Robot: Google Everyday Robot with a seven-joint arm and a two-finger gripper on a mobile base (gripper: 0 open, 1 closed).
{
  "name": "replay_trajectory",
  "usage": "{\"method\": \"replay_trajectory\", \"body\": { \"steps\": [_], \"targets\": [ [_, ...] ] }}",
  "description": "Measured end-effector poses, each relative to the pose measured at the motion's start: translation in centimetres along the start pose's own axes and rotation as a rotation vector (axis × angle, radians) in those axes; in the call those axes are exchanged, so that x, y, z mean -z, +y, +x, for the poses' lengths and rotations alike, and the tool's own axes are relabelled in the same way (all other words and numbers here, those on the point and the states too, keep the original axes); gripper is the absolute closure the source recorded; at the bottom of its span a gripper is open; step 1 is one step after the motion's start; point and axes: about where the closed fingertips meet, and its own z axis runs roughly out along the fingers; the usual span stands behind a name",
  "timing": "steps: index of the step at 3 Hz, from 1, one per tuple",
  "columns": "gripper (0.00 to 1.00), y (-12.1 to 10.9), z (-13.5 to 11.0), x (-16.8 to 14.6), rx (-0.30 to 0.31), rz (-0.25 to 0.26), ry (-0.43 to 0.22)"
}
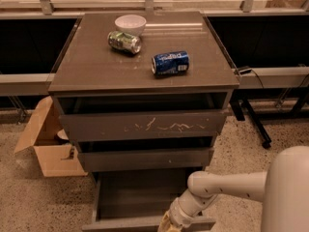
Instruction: Close bottom drawer
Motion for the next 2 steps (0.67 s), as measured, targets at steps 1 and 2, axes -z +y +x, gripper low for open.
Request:
{"method": "replay_trajectory", "body": {
  "steps": [1,2],
  "targets": [
    [1.00,-1.1,1.5,-3.1,0.023,-0.045,-0.006],
    [1.00,-2.2,3.8,-7.4,0.019,-0.066,0.038]
  ]
}}
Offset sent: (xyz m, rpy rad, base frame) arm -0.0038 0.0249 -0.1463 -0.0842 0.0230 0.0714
